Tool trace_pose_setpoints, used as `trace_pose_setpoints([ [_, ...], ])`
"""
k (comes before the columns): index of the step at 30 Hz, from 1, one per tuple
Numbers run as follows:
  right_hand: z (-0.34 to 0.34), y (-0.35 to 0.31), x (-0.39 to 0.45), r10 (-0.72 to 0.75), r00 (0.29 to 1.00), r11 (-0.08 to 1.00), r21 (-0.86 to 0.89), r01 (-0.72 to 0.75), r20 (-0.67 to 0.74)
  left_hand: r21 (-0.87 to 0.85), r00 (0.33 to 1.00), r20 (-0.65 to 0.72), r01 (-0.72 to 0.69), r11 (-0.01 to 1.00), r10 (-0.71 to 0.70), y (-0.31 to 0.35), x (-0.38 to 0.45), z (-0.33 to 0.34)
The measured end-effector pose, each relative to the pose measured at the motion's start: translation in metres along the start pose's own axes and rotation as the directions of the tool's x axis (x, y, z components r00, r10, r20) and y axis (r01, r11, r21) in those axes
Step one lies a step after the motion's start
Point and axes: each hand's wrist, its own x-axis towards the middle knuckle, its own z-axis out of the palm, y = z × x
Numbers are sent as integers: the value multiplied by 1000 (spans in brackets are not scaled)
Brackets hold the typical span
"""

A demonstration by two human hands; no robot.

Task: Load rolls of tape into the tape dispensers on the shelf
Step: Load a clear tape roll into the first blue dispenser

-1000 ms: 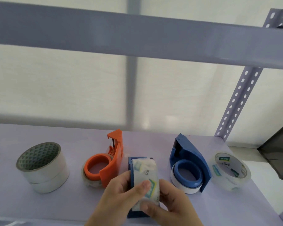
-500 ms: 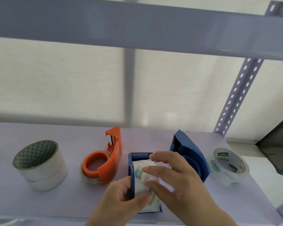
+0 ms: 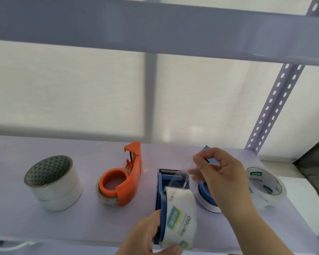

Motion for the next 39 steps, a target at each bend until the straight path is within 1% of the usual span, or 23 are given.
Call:
trace_pose_setpoints([
  [2,3,2,1,77,996,996,49,-79,38,-89,1000,-22,-9,996,7,-1,-3,-2],
  [5,6,5,1,136,990,985,105,-140,49,-298,999,-22,-35,954,30,3,-7,-4],
  [7,5,7,3,168,985,976,133,-173,49,-373,998,-62,-41,927,19,5,-6,-3],
  [11,2,10,12,188,982,979,76,-188,4,-371,998,-27,-66,926,61,10,-6,-6],
  [13,-3,13,19,184,981,982,51,-182,-54,-344,995,17,-83,935,94,11,-8,-9],
  [15,-9,15,24,194,979,981,14,-193,-62,-347,992,60,-81,934,108,9,-10,-12],
  [18,-14,19,24,230,973,970,-88,-227,27,-399,988,126,-33,916,90,5,-11,-18],
  [19,-15,21,22,249,967,962,-128,-240,60,-408,988,128,-28,912,88,4,-10,-18],
  [23,-19,28,12,346,919,917,-277,-288,189,-420,995,62,-44,907,78,-1,-6,-16],
  [26,-23,30,7,364,898,896,-358,-264,248,-438,998,43,-31,898,55,0,-6,-13],
  [29,-27,28,6,339,892,882,-432,-190,299,-462,1000,28,2,887,13,1,-5,-11],
  [31,-29,27,5,321,890,871,-469,-144,324,-470,1000,30,7,883,9,2,-5,-12],
  [35,-30,28,4,254,916,863,-500,-71,309,-459,999,50,34,888,-12,2,-5,-14],
  [39,-27,32,5,199,941,843,-538,-22,273,-454,998,64,20,891,11,-1,-6,-15],
])
